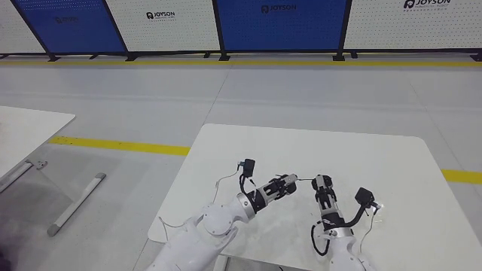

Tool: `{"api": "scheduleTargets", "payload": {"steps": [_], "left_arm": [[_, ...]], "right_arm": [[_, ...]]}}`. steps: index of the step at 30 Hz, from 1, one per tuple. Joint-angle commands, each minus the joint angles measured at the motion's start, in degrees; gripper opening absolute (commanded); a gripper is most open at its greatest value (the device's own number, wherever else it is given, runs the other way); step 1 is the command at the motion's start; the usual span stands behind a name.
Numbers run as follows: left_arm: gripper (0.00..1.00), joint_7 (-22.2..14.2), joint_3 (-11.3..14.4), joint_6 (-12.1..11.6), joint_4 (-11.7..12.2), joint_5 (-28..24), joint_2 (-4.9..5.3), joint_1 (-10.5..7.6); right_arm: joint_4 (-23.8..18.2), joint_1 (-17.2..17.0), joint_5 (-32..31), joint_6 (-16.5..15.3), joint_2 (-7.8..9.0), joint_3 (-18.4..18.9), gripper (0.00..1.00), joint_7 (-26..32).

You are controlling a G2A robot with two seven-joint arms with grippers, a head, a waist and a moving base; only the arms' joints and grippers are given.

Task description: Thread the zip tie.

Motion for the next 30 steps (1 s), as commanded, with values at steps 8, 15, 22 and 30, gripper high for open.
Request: {"api": "scheduleTargets", "payload": {"steps": [8, 15, 22, 30], "left_arm": [[0.22, 0.94, 0.80, 1.28, 0.77, 0.02, -0.30, -0.68], [0.03, 0.88, 1.20, 1.87, 1.73, 0.34, -0.44, -1.17], [0.00, 0.68, 1.27, 1.79, 1.85, -0.01, -0.51, -1.30], [0.00, -0.37, 1.30, 1.11, 1.77, 0.17, -0.46, -1.23]], "right_arm": [[-0.20, -0.26, -0.99, -0.19, -0.21, -0.27, 0.00, -0.16], [-0.40, -0.63, -1.44, -0.40, -0.30, -0.03, 0.00, -0.21], [-0.52, -0.82, -1.81, -0.49, -0.39, 0.17, 0.00, -0.16], [-0.79, -0.84, -0.78, -0.57, -0.43, 0.58, 0.00, 2.08]]}}
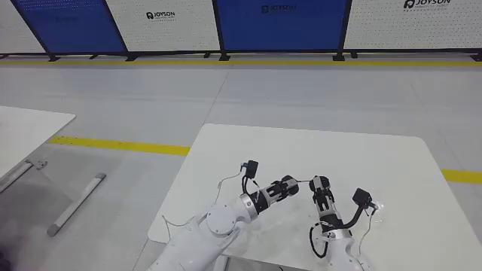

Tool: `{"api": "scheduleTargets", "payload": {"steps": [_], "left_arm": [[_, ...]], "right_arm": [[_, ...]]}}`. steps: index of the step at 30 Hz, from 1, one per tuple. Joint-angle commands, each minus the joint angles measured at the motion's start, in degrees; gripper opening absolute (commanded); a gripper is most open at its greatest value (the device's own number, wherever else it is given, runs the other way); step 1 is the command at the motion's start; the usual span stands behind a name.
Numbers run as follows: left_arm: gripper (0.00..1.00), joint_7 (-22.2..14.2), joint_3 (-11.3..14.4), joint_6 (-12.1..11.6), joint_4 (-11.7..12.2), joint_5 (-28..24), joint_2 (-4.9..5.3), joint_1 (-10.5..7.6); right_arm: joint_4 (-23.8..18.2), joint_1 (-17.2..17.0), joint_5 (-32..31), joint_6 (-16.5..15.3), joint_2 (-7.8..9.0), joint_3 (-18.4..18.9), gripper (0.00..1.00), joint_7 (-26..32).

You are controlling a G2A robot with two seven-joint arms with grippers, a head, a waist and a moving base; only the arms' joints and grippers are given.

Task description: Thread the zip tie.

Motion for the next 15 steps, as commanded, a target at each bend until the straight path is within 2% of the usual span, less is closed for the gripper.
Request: {"api": "scheduleTargets", "payload": {"steps": [1, 15], "left_arm": [[0.00, -0.20, 0.00, -0.14, -0.05, 0.11, 0.02, 0.05], [0.02, -0.98, -0.28, -0.52, -0.49, 0.02, 0.17, 0.51]], "right_arm": [[-0.09, 0.02, 0.15, 0.05, 0.00, 0.11, 0.00, 0.40], [-0.22, 0.34, 2.40, -0.31, -0.02, 0.63, 0.00, 4.50]]}}
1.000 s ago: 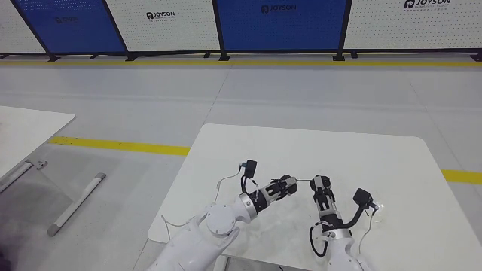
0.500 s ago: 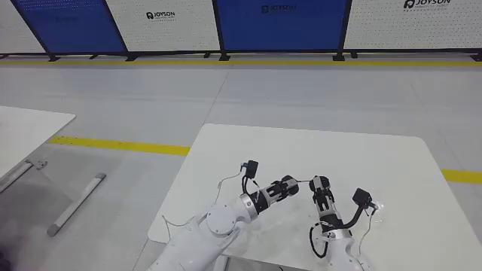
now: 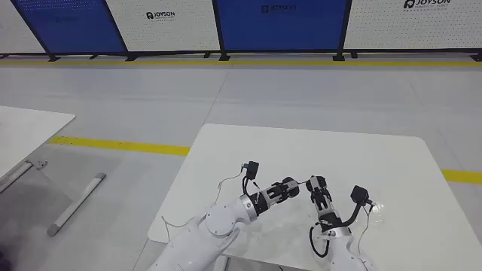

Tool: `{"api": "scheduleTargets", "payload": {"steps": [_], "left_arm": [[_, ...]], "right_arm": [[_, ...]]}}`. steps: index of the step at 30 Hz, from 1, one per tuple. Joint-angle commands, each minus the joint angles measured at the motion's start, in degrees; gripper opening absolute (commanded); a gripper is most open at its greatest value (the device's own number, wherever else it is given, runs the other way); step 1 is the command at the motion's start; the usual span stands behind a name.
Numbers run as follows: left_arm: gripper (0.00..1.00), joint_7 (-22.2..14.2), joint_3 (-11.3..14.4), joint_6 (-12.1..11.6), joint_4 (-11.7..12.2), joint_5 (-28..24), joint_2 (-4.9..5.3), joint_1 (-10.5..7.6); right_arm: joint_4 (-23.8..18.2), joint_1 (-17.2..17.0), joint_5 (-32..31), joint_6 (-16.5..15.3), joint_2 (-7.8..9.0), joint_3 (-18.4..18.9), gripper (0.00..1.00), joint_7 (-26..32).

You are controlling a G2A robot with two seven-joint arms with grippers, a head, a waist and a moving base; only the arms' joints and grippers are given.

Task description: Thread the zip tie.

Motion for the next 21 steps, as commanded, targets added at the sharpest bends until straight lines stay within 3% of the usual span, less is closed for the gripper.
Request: {"api": "scheduleTargets", "payload": {"steps": [1, 2, 3, 7, 15, 21], "left_arm": [[0.21, 0.14, -0.03, -0.01, -0.06, -0.22, -0.01, 0.07], [0.36, 0.19, -0.03, 0.00, -0.09, -0.28, -0.01, 0.09], [0.41, 0.28, -0.07, -0.01, -0.11, -0.20, -0.01, 0.06], [0.46, 0.49, -0.26, -0.03, -0.14, 0.21, 0.05, 0.06], [0.38, 0.39, -1.47, -0.42, -0.48, -0.38, 0.31, 0.55], [0.18, 0.48, -1.70, -0.45, -0.83, -0.04, 0.40, 0.75]], "right_arm": [[-0.02, 0.00, -0.25, 0.11, -0.01, 0.07, 0.00, -0.24], [-0.04, -0.04, -0.56, 0.24, -0.03, 0.06, 0.00, -0.61], [-0.05, -0.08, -0.84, 0.43, -0.05, 0.06, 0.00, -0.95], [0.16, -0.12, -1.99, 1.47, -0.13, 0.05, 0.00, -2.26], [0.58, -0.09, -3.37, 2.76, -0.29, -0.07, 0.00, -3.41], [0.43, -0.09, -4.12, 2.97, -0.41, -0.42, 0.00, -3.53]]}}
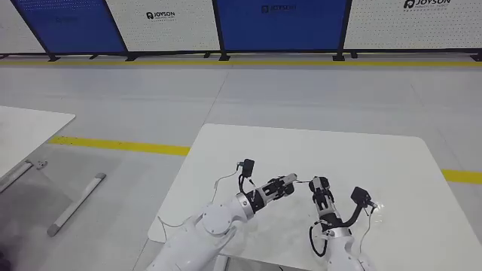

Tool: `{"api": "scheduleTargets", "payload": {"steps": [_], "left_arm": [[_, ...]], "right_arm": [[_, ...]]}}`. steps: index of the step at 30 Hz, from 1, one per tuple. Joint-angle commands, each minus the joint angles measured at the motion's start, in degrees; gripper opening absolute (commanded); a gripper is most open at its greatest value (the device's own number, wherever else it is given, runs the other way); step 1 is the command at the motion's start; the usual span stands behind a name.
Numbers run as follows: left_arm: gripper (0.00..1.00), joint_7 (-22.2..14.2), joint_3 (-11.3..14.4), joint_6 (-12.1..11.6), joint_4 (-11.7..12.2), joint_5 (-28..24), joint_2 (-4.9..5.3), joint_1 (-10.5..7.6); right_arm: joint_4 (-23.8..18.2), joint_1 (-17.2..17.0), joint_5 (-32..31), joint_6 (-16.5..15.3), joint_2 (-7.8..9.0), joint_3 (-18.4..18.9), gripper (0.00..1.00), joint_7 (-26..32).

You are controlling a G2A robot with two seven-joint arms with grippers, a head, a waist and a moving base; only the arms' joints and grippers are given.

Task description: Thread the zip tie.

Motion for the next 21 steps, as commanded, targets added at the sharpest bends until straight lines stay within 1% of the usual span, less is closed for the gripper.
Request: {"api": "scheduleTargets", "payload": {"steps": [1, 2, 4, 6, 8, 21], "left_arm": [[0.15, -0.11, 0.02, 0.14, -0.03, 0.12, 0.02, 0.02], [0.11, -0.13, 0.04, 0.21, -0.04, 0.19, 0.02, 0.02], [0.11, -0.15, 0.08, 0.34, -0.05, 0.21, 0.02, 0.00], [0.08, -0.18, 0.11, 0.42, -0.05, 0.34, 0.02, -0.04], [0.00, -0.14, 0.14, 0.47, -0.08, 0.42, 0.02, -0.06], [0.00, -0.65, 0.71, 0.89, -0.14, 0.74, -0.04, -0.30]], "right_arm": [[-0.03, -0.02, -0.16, -0.04, -0.03, -0.03, 0.00, -0.06], [-0.02, -0.03, -0.19, -0.09, -0.04, -0.03, 0.00, -0.08], [0.00, -0.05, -0.24, -0.10, -0.06, 0.00, 0.00, -0.10], [0.01, -0.06, -0.34, -0.07, -0.08, 0.02, 0.00, -0.06], [-0.02, -0.09, -0.44, -0.08, -0.10, 0.06, 0.00, -0.02], [0.52, 0.21, 0.40, -1.61, -0.12, 0.72, 0.00, 1.41]]}}
